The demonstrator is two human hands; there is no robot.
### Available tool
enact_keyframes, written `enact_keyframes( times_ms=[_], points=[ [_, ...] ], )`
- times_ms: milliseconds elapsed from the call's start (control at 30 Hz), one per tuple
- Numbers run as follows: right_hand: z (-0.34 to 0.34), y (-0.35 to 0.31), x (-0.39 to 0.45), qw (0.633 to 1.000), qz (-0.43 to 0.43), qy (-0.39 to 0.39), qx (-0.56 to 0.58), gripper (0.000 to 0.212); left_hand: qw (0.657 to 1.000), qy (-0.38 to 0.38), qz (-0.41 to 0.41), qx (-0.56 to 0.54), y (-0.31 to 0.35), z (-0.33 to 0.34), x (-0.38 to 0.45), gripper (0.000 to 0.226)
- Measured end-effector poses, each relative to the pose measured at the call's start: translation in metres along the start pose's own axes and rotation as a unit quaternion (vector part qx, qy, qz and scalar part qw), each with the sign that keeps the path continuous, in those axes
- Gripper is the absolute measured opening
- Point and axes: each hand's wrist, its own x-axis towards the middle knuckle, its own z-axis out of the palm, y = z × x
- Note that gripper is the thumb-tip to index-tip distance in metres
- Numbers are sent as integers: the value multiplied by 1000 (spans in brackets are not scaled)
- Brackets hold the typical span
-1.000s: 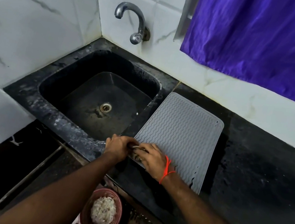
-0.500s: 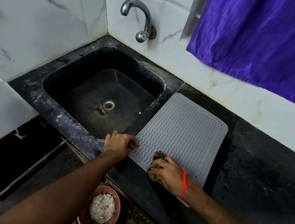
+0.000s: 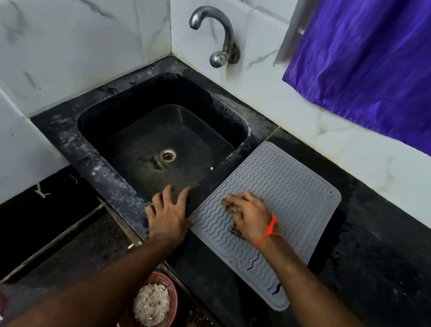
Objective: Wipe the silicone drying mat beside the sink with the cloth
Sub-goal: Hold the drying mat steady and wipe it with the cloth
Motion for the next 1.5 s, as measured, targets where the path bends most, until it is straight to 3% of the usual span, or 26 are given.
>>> enact_keyframes(
  times_ms=[100,233,333,400,533,700,767,900,1000,1067,1233,1333,1500],
  points=[
    [33,-26,15,996,45,-32,-72,36,999,-18,-36,-13,0,-1,3,79],
    [55,-63,-7,988,0,11,-155,30,997,22,-62,-39,-13,-2,2,61],
    [55,-65,-16,993,-66,-80,-55,33,994,74,-65,-51,-14,-6,1,51],
    [45,-55,-4,990,-44,-132,20,39,990,106,-63,-73,-10,-10,3,47],
    [26,-22,40,997,70,9,11,36,988,124,-14,-93,1,-18,9,43],
    [47,-39,36,987,-8,-4,-163,22,988,117,10,-96,6,-17,12,38],
    [61,-60,11,990,-28,-14,-137,22,984,137,9,-110,3,-17,15,42],
    [53,-69,-6,983,-112,-142,-22,17,979,158,22,-129,0,-13,19,28],
    [16,-43,16,987,-35,-132,80,36,977,150,77,-126,-2,-11,12,28],
    [-16,-15,43,991,34,-63,111,39,979,112,121,-124,1,-8,6,30],
    [-68,57,114,980,168,73,78,35,978,-14,204,-31,9,7,-7,39],
    [-76,83,140,975,202,86,30,35,979,-38,201,0,7,15,-9,45],
    [-68,93,166,979,199,41,-31,38,979,-44,200,16,5,19,-6,46]
  ],
)
